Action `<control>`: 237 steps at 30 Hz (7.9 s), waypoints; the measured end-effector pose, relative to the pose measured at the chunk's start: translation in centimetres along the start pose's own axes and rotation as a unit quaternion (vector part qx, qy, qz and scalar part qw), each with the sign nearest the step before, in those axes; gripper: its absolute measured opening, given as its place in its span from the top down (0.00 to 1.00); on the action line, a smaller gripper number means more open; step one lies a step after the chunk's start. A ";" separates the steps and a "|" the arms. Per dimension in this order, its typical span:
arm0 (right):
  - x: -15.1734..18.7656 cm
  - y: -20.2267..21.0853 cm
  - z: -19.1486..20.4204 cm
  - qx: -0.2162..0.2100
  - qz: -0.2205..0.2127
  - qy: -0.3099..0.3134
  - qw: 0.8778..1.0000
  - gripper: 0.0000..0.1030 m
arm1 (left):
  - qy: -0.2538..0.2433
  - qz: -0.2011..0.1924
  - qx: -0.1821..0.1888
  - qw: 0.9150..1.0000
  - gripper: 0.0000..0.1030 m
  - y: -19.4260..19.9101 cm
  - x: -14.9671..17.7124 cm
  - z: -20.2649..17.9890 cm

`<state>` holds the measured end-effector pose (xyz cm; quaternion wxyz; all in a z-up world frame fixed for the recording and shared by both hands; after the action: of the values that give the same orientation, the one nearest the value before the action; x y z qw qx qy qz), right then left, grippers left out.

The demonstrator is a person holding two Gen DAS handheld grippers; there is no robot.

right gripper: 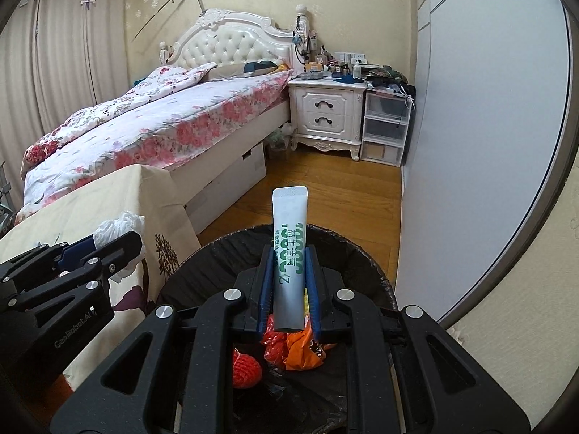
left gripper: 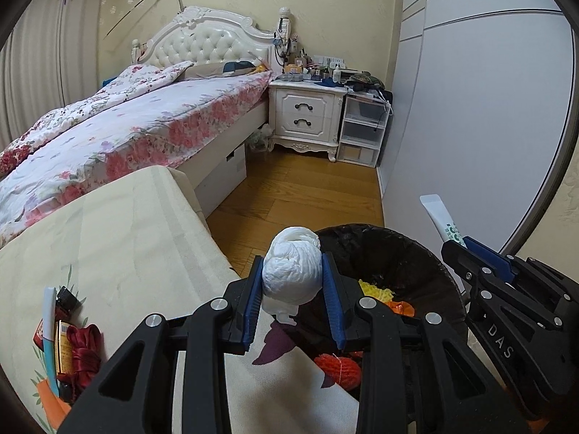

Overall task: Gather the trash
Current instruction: 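Open both grippers over the bin to drop the tissue and tube, then move the left gripper to the orange plastic bag and close on it, then grasp the blue-white tube with the right gripper while the left holds the orange bag, then carry the orange bag and blue-white tube over the bin and open both grippers, then move both grippers back over the remaining items on the bed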

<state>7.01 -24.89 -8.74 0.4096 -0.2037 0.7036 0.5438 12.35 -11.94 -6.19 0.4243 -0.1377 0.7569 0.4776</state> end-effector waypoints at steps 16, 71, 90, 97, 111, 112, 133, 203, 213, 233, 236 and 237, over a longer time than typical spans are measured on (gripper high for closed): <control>0.2 -1.3 -0.9 0.009 0.012 -0.014 1.000 0.83 | -0.009 0.018 -0.004 1.000 0.68 -1.5 -0.3 -0.5; 2.1 5.3 6.8 -0.080 0.022 0.050 0.995 0.46 | 0.116 0.000 -0.122 0.986 0.29 12.6 5.7 8.7; 4.9 6.9 13.0 -0.124 0.052 0.123 0.983 0.45 | 0.176 0.050 -0.151 0.971 0.29 13.1 10.1 13.7; 5.0 6.8 14.2 -0.131 0.055 0.137 0.980 0.44 | 0.170 0.062 -0.144 0.973 0.44 12.9 10.4 13.9; 5.4 7.7 16.0 -0.145 0.054 0.154 0.976 0.44 | 0.160 0.056 -0.123 0.978 0.66 15.4 12.1 13.2; 5.4 7.7 16.2 -0.147 0.054 0.155 0.975 0.44 | 0.162 0.055 -0.124 0.978 0.66 15.7 12.3 13.3; 6.5 7.8 19.8 -0.147 0.075 0.215 0.963 0.70 | 0.184 0.032 -0.143 0.972 0.66 18.5 13.6 15.4; 0.2 3.4 2.7 -0.020 -0.020 0.026 0.999 0.82 | 0.001 -0.035 -0.016 0.999 0.67 5.6 0.9 1.0; -0.2 1.1 0.7 -0.007 -0.004 0.001 1.000 0.82 | -0.015 -0.013 -0.007 1.000 0.67 2.1 0.2 0.0; -0.3 0.0 -0.5 0.021 -0.001 -0.017 1.000 0.52 | -0.007 0.006 -0.032 0.999 0.30 0.6 0.2 0.5; -0.4 0.2 -0.5 0.024 -0.004 -0.015 1.000 0.45 | -0.001 0.006 -0.037 0.999 0.29 1.1 0.2 0.8; -0.4 0.3 -0.5 0.026 -0.004 -0.014 1.000 0.41 | 0.001 0.006 -0.038 0.999 0.29 1.3 0.3 1.0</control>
<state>6.90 -25.32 -8.21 0.4268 -0.1879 0.7106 0.5269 11.93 -10.42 -5.81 0.4149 -0.1497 0.7395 0.5085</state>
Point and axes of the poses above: each gripper's, at about its wrist camera, not at the fingertips, and y roughly against the way its jaws point, z to its left, x to its underside, the point moved 2 cm from there along -y, roughly the way its jaws point, and after that the axes turned 13 degrees about x, right-handed, at the moved point
